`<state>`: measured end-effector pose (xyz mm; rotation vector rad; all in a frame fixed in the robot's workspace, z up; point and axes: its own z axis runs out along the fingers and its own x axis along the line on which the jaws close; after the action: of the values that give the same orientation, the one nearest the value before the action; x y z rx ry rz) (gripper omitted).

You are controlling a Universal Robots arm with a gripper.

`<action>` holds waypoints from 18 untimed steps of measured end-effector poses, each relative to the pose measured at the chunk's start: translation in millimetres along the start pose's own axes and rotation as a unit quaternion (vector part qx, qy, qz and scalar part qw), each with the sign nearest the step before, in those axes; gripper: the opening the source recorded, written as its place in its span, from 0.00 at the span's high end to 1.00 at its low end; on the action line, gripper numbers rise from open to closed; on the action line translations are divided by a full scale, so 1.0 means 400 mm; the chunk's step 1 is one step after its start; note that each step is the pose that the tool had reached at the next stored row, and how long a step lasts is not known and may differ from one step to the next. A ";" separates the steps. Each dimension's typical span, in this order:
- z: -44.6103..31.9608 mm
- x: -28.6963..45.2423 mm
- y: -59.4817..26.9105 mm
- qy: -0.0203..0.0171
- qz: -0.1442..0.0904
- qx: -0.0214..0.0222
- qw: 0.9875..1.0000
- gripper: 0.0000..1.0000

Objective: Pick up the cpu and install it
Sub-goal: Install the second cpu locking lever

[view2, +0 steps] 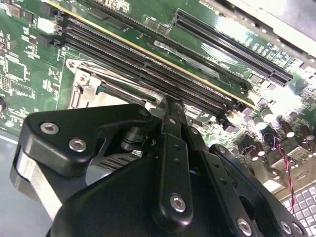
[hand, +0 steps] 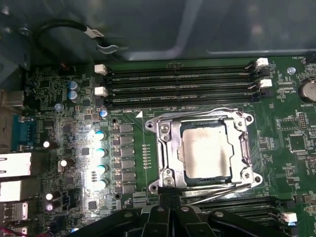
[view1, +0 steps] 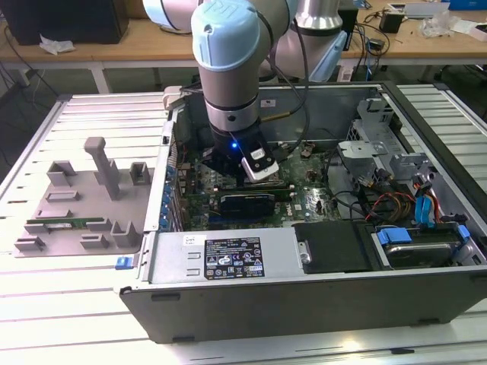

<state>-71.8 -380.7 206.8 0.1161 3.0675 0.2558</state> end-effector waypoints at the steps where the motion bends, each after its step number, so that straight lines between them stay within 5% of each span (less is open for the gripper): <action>1: 0.000 -0.003 -0.001 0.001 0.000 0.001 1.000 0.89; 18: -0.021 -0.010 -0.012 0.001 0.000 0.001 1.000 0.89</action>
<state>-68.8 -387.3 214.5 0.1163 3.0701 0.2515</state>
